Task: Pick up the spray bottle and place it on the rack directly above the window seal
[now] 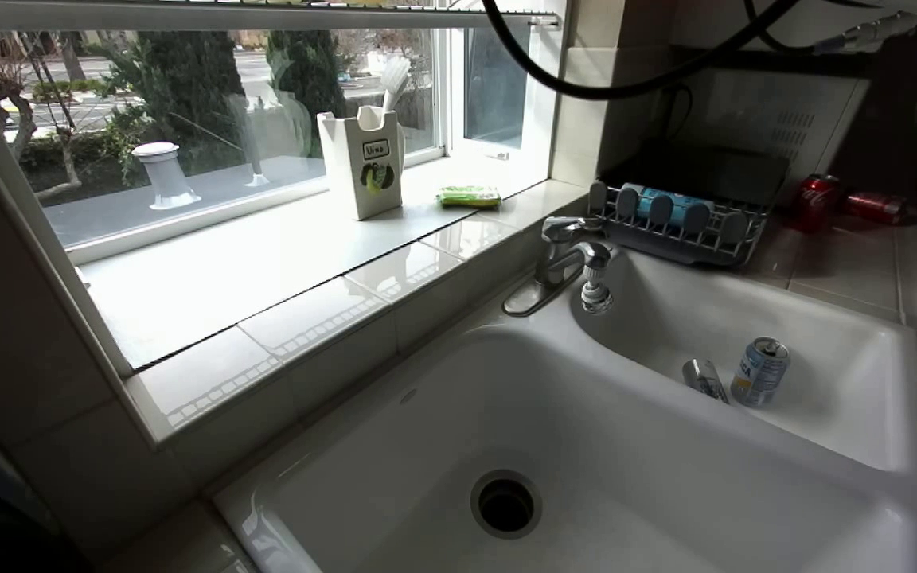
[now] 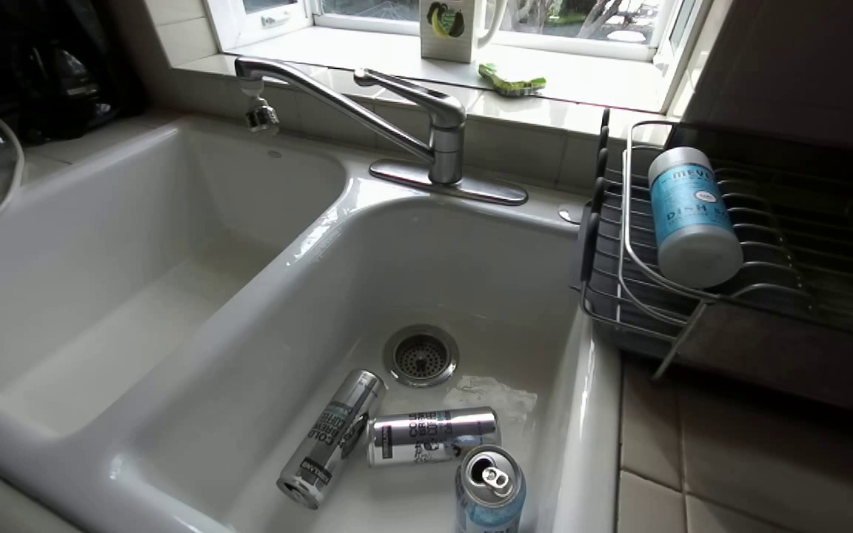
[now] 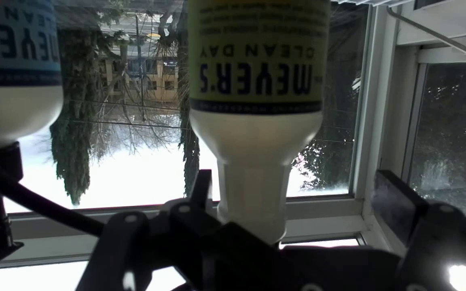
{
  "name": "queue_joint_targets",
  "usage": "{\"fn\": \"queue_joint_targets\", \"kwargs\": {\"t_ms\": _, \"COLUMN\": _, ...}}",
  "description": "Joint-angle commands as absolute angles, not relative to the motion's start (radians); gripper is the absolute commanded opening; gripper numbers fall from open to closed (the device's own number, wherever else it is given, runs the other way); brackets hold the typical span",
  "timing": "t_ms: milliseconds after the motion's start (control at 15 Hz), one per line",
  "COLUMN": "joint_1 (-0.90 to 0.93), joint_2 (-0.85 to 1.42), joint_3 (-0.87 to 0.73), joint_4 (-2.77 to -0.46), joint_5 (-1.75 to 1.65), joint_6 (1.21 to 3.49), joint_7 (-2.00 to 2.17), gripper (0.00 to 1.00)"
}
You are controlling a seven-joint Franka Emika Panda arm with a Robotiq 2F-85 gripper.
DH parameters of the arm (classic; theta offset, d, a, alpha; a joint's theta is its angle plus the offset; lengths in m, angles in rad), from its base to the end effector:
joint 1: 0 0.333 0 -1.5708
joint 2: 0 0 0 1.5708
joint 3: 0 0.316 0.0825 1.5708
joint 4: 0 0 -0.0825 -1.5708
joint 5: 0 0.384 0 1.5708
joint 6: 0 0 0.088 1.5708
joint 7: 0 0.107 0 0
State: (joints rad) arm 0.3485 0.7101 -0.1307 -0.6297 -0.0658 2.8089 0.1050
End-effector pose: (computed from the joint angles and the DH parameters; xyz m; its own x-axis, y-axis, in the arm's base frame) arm 0.7044 0.2205 0.7649 0.0824 0.0642 0.9945 0.2216 -0.9741 0.0445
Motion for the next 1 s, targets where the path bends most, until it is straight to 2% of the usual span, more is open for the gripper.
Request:
{"fn": "queue_joint_targets", "kwargs": {"t_ms": 0, "joint_1": 0.377, "joint_2": 0.678, "joint_3": -0.184, "joint_4": -0.647, "joint_5": -0.088, "joint_6": 2.728, "joint_7": 0.173, "gripper": 1.00}}
{"fn": "queue_joint_targets", "kwargs": {"t_ms": 533, "joint_1": 0.399, "joint_2": 0.647, "joint_3": -0.188, "joint_4": -0.660, "joint_5": -0.091, "joint_6": 2.617, "joint_7": 0.165, "gripper": 1.00}}
{"fn": "queue_joint_targets", "kwargs": {"t_ms": 933, "joint_1": 0.440, "joint_2": 0.610, "joint_3": -0.257, "joint_4": -0.672, "joint_5": -0.146, "joint_6": 2.524, "joint_7": 0.193, "gripper": 1.00}}
